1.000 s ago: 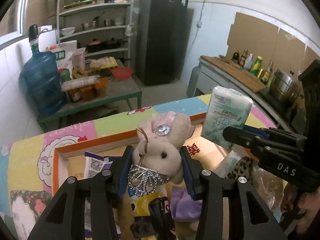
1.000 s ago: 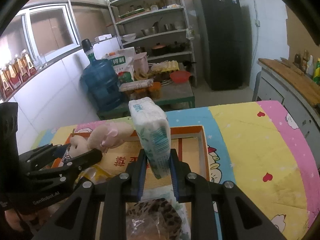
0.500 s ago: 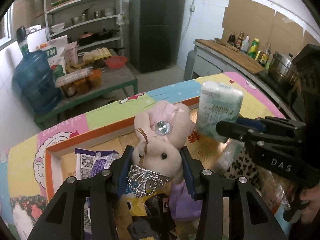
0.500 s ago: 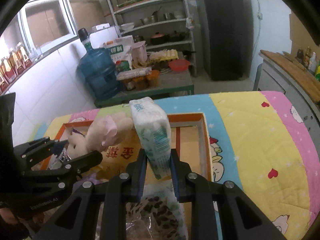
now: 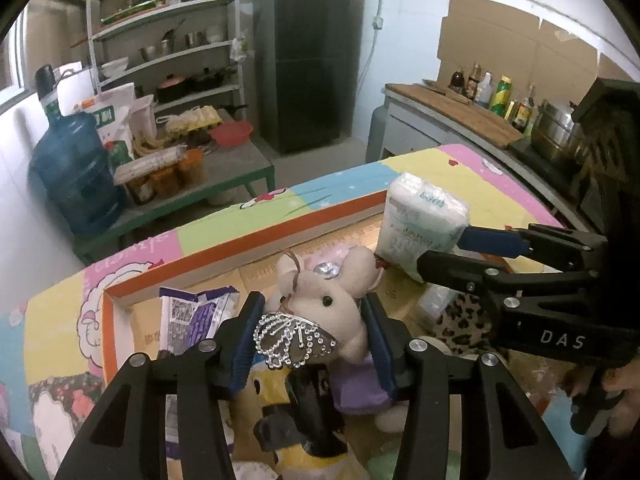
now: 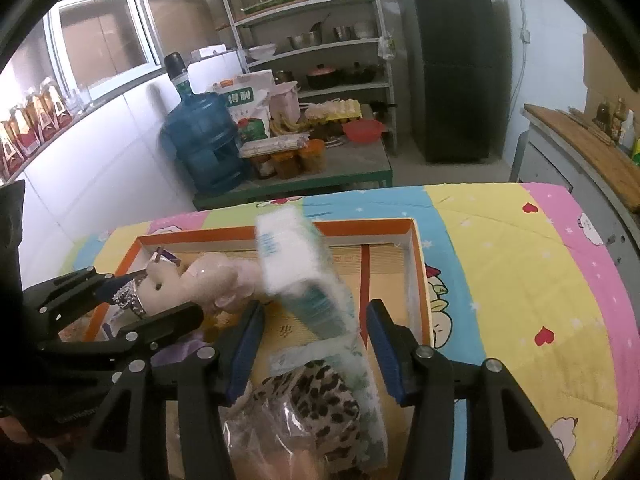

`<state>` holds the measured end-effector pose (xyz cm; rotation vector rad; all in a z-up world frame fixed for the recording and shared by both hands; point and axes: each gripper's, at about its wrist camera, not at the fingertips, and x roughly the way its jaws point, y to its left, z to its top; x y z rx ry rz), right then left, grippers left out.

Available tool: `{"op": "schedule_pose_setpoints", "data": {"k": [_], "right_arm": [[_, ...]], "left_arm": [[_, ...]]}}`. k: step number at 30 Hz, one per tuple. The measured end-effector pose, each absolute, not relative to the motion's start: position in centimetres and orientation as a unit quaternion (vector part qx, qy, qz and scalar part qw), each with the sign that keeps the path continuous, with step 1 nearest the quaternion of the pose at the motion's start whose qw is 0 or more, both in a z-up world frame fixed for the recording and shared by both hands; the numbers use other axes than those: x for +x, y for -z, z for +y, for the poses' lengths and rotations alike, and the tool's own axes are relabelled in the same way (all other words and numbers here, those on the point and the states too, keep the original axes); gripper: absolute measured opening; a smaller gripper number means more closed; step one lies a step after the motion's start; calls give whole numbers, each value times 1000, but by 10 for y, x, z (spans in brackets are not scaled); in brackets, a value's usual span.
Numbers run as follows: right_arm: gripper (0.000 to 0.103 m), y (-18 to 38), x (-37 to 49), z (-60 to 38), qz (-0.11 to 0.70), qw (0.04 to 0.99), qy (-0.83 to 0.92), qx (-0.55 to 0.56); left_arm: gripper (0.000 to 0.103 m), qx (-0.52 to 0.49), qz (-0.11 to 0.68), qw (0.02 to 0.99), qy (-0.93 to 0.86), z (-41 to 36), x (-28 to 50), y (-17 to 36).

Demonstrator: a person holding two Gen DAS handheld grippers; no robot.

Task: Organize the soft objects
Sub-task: 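Lower the bunny and tissue pack into the box and open both grippers, then withdraw both grippers up and away from the box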

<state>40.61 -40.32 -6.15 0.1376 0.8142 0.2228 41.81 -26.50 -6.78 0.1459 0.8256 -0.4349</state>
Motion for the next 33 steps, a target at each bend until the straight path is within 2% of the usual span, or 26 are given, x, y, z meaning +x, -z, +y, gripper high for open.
{"op": "schedule_pose_setpoints", "data": {"k": [19,33], "right_arm": [[53,45,375,-383,378,916,-125,54],[53,23,319,-364,347,926,-139,47]], "left_arm": [[51,44,367,906,204,-233,374,45],[51,8,330,922,202,-203,325,31]]}}
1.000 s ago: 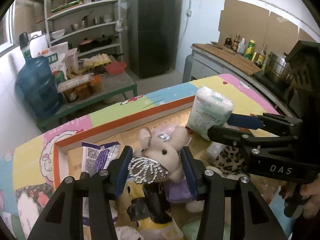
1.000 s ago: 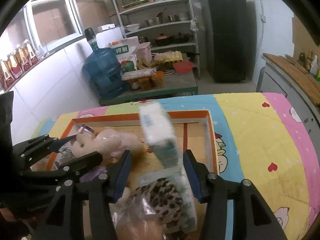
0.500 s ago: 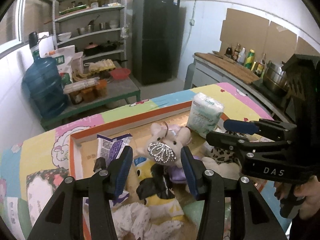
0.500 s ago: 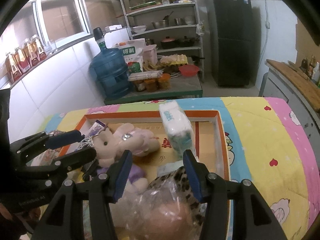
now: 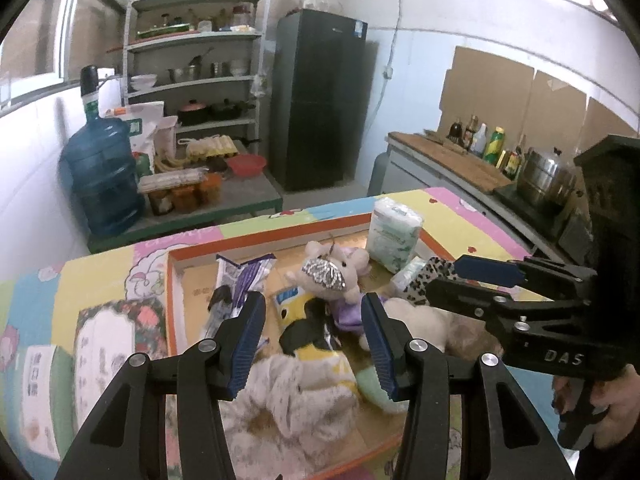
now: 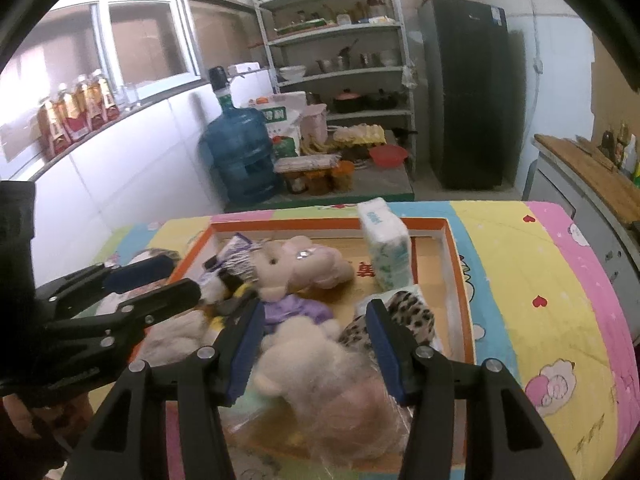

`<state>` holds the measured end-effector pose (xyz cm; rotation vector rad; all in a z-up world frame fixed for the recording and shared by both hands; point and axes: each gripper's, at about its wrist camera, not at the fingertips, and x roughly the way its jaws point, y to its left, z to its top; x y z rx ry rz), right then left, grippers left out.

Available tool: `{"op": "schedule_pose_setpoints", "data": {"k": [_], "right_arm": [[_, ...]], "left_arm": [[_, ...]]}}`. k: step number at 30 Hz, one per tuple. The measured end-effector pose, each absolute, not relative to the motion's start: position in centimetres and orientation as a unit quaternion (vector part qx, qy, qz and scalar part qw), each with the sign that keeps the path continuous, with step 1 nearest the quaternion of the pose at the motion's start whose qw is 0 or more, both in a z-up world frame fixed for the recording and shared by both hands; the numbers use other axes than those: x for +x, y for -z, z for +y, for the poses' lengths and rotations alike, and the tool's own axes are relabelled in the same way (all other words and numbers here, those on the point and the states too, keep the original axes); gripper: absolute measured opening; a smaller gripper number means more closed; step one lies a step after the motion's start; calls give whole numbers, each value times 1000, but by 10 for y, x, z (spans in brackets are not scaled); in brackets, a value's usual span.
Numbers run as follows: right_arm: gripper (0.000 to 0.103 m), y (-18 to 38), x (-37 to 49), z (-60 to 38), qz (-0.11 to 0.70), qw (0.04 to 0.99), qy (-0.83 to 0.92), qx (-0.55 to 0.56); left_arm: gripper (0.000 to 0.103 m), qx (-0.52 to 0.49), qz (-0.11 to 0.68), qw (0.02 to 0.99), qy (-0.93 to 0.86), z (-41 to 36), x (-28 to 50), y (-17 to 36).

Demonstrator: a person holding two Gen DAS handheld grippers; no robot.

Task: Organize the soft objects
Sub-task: 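Withdraw both grippers up and away from the box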

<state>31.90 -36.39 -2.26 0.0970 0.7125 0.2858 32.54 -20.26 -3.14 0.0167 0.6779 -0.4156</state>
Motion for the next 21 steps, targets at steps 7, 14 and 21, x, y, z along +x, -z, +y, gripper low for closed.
{"op": "schedule_pose_setpoints", "data": {"k": [7,14,21], "right_arm": [[53,8,280,-345,324,935,-143,26],[53,-1,243,-323,305,941,-144,10],[53,-6,205,-303,279,951,-132,-10]], "left_arm": [[51,-2,309,929,203,-191,293,24],[51,-9,282,938,202,-176,259,13],[51,-15,257,946,198,-160,223,6]]}}
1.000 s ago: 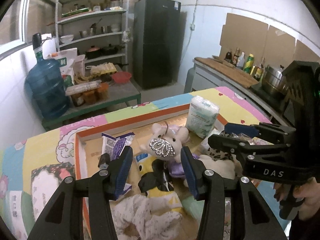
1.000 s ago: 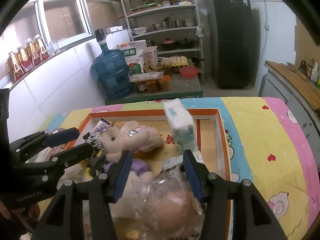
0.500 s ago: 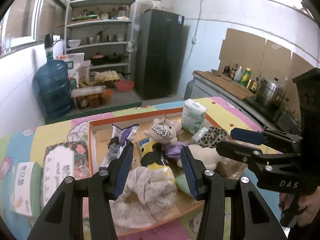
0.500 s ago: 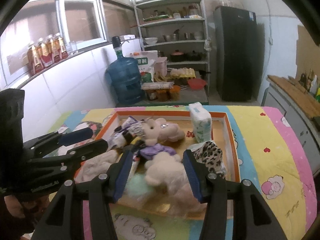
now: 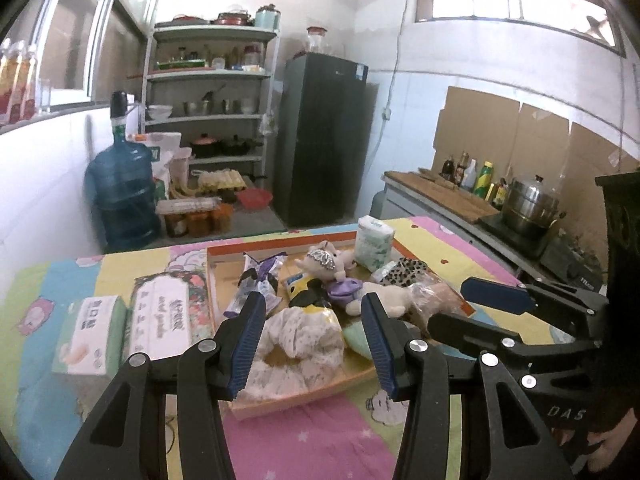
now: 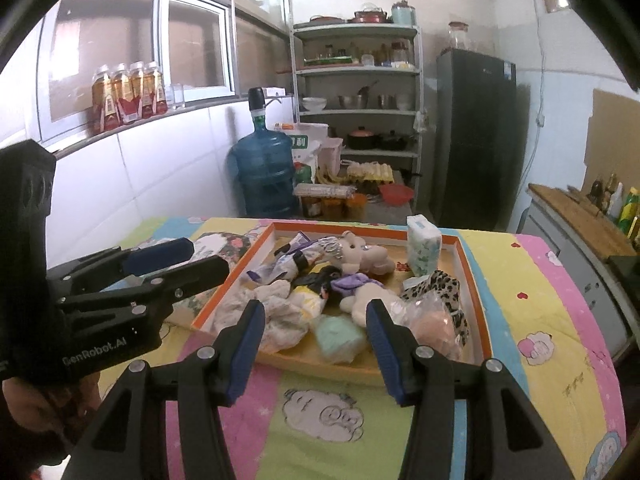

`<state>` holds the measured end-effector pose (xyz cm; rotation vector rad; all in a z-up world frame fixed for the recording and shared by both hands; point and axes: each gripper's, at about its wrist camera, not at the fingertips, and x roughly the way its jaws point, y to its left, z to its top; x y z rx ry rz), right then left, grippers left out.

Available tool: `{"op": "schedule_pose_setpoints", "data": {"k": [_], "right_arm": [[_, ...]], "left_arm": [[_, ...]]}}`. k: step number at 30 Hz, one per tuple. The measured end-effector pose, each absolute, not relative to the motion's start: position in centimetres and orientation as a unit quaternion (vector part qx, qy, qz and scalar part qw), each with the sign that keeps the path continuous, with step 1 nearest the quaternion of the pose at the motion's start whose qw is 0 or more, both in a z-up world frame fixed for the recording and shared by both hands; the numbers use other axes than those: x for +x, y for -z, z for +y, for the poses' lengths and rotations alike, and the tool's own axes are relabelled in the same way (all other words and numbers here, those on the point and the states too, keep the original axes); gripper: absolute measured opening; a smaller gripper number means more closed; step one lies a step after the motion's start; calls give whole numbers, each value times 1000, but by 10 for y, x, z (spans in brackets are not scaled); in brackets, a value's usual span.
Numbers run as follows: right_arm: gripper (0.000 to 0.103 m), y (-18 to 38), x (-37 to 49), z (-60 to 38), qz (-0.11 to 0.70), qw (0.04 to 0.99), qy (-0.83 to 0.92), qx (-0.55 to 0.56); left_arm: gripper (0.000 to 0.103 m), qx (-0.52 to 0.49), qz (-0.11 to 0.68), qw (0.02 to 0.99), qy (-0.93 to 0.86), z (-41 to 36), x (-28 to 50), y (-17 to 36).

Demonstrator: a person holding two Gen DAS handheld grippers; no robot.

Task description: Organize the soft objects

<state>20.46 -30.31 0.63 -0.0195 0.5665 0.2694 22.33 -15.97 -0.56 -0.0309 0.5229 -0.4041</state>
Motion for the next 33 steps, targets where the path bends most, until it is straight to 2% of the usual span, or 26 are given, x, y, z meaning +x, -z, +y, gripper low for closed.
{"op": "schedule_pose_setpoints", "data": {"k": [20,33], "right_arm": [[53,-4,125,-265,227,969,-103,5],[53,2,74,-238,199,975,-78,55]], "left_arm": [[51,-19,196,965,176,-122,130,3],[51,-18,166,980,106,-90,64,4]]}}
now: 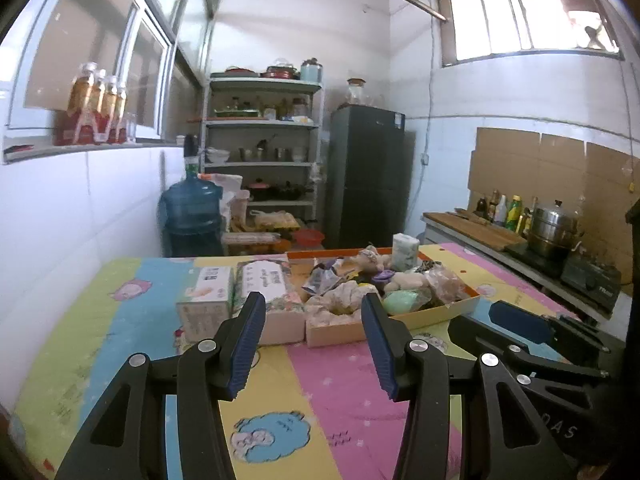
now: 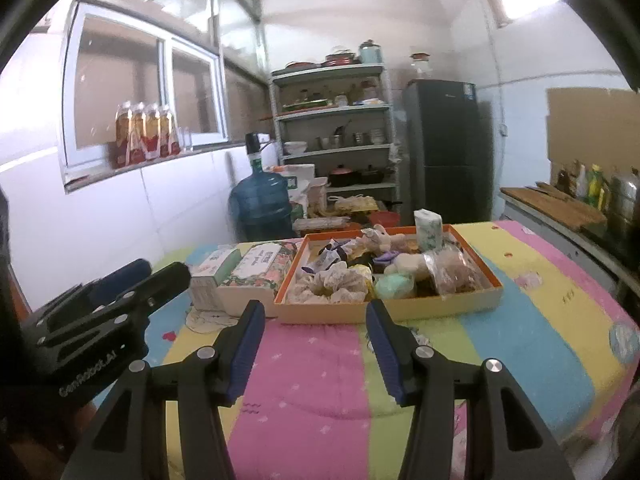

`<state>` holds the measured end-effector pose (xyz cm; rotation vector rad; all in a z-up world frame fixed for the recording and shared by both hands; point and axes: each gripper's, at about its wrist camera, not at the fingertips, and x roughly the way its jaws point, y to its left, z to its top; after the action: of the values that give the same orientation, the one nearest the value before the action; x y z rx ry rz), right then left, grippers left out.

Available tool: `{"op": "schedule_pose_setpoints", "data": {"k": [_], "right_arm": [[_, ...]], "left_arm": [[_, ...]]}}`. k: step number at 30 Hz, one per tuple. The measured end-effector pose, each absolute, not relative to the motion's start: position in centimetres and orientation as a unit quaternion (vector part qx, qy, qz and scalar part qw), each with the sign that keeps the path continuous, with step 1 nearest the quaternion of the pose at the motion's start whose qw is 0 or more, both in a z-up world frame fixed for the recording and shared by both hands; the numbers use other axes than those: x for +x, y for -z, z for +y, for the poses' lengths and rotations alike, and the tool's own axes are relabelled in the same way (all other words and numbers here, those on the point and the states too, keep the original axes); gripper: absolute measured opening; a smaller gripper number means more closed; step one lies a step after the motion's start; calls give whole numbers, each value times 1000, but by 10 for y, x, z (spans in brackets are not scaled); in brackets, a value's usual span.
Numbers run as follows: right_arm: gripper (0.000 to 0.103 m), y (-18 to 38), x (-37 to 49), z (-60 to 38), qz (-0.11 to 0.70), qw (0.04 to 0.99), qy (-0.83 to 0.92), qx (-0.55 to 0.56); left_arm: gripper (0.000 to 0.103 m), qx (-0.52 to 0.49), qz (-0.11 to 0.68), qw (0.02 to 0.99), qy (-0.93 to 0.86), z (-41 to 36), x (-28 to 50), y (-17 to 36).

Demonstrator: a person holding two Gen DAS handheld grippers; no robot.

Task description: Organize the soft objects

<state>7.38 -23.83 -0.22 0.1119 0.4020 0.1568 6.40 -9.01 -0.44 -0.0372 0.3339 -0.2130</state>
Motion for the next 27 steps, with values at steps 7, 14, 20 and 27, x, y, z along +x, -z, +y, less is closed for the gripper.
{"op": "schedule_pose_setpoints", "data": {"k": [7,14,20,27], "right_arm": [[53,2,49,-228,191,978,-55,67],[53,-4,22,-215,173,983,-40,52],[53,5,8,-213,179,982,-29,47],[53,5,-3,-212,174,984,-14,33]], "left_arm": [[51,-29,177,979,101,-81,34,6],[51,-38,189,977,97,-79,13,11],[51,-21,186,979,83,-79,-7,17],[51,-18,176,982,63,-73,-22,16]]}}
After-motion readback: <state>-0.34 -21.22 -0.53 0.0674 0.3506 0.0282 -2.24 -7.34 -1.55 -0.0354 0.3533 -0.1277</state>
